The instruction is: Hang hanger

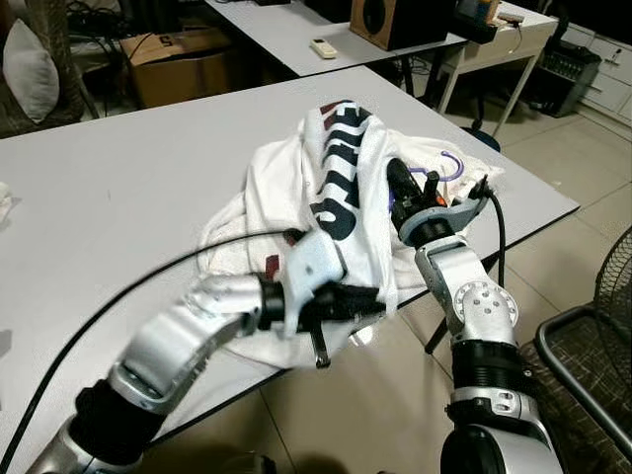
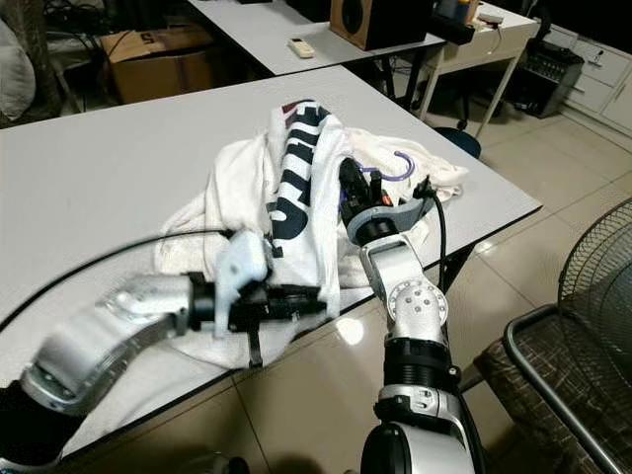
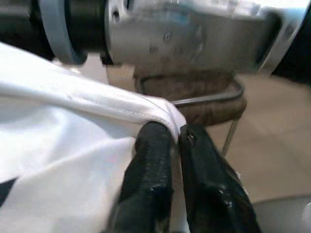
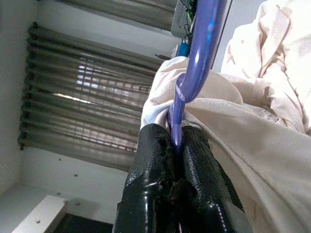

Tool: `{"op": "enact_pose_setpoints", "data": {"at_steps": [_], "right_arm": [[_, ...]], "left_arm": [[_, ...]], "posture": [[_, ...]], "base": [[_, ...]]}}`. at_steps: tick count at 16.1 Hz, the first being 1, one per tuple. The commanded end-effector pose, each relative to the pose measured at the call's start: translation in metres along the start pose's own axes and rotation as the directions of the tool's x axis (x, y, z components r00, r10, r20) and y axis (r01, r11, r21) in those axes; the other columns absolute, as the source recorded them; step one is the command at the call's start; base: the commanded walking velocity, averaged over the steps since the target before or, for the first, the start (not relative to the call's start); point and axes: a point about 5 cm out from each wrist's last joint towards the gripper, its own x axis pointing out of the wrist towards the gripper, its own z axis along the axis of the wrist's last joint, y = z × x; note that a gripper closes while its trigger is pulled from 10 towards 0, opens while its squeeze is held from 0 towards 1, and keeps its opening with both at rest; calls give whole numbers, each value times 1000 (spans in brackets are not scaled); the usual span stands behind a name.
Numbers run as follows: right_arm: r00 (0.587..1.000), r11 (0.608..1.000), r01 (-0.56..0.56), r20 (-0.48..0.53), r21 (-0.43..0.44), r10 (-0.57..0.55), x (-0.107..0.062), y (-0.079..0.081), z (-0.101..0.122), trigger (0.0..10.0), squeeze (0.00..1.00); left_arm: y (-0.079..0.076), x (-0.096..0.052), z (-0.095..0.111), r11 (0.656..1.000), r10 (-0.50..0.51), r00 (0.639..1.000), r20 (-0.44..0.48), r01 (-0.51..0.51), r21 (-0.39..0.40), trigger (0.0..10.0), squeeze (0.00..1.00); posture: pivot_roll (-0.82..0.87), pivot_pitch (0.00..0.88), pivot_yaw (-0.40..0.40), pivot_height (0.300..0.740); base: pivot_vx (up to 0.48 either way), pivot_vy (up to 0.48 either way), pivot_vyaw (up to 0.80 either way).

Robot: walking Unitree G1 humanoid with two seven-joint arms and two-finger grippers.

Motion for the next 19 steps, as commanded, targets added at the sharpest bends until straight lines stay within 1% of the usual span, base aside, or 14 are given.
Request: {"op": "enact_pose_setpoints", "data": {"at_steps": [1, 4, 6, 7, 8, 10, 11, 12, 14, 15, 16, 17, 18, 19], "right_arm": [[997, 995, -81, -11, 65, 82, 11, 24, -14, 10000, 0], [995, 994, -102, -20, 41, 103, 12, 29, -10, 10000, 0], [992, 992, -122, -15, 37, 122, 12, 33, -7, 10000, 0], [992, 991, -127, -12, 40, 128, 12, 34, -4, 10000, 0], [990, 990, -137, -20, 17, 137, 12, 36, -2, 10000, 0], [985, 985, -169, -42, -44, 167, 10, 41, 2, 10000, 0], [978, 973, -204, -71, -107, 197, 7, 47, 2, 10000, 0], [971, 963, -231, -90, -140, 220, 3, 52, 2, 10000, 0], [962, 954, -265, -103, -139, 252, -5, 62, 6, 10000, 0], [951, 942, -303, -116, -147, 288, -14, 71, 10, 10000, 0], [942, 932, -328, -124, -151, 312, -20, 77, 13, 10000, 0], [936, 927, -343, -137, -151, 324, -26, 82, 16, 10000, 0], [935, 925, -346, -142, -156, 326, -28, 84, 16, 10000, 0], [922, 921, -368, -176, -125, 345, -36, 89, 14, 10000, 0]], "left_arm": [[2, 1, -1, 999, 31, 999, -24, -29, 46, 10000, 1000], [-4, -2, -7, 994, -26, 996, -87, 35, 105, 10000, 1000], [-9, -5, -15, 991, -50, 990, -131, 65, 119, 10000, 1000], [-9, -8, -21, 989, -30, 986, -164, 52, 135, 10000, 1000], [-9, -12, -29, 989, -14, 981, -195, 43, 145, 10000, 1000], [-10, -26, -38, 995, 17, 980, -199, 3, 101, 10000, 1000], [-11, -41, -39, 998, 58, 986, -154, -56, 19, 10000, 1000], [-11, -55, -39, 990, 117, 988, -101, -124, -60, 10000, 1000], [-7, -85, -38, 945, 286, 958, -30, -288, -153, 10000, 1000], [-4, -109, -44, 888, 414, 908, -57, -417, -192, 10000, 1000], [-2, -126, -48, 839, 496, 865, -73, -500, -214, 10000, 1000], [-2, -138, -48, 792, 561, 825, -68, -558, -246, 10000, 1000], [-3, -142, -47, 772, 586, 808, -64, -581, -257, 10000, 1000], [-7, -145, -39, 747, 623, 782, -12, -600, -288, 10000, 1000]], "posture": [[-26, 9, -12, 740], [-26, 12, -14, 740], [-24, 12, -17, 740], [-24, 12, -18, 740], [-24, 11, -20, 740], [-27, 9, -20, 740], [-30, 6, -17, 740], [-34, 7, -15, 740], [-31, 1, -17, 740], [-25, 0, -21, 740], [-16, 0, -27, 740], [-3, 0, -34, 740], [3, 0, -35, 740], [14, 0, -39, 740]], "base": [[0, 0, 0], [0, 0, 0], [0, 0, 0], [0, 0, 0], [0, 0, 0], [0, 0, 0], [0, 0, 800], [0, 0, 800], [0, 0, 800], [0, 0, 794], [0, 0, 794], [0, 0, 794], [0, 0, 794], [0, 0, 800]]}}
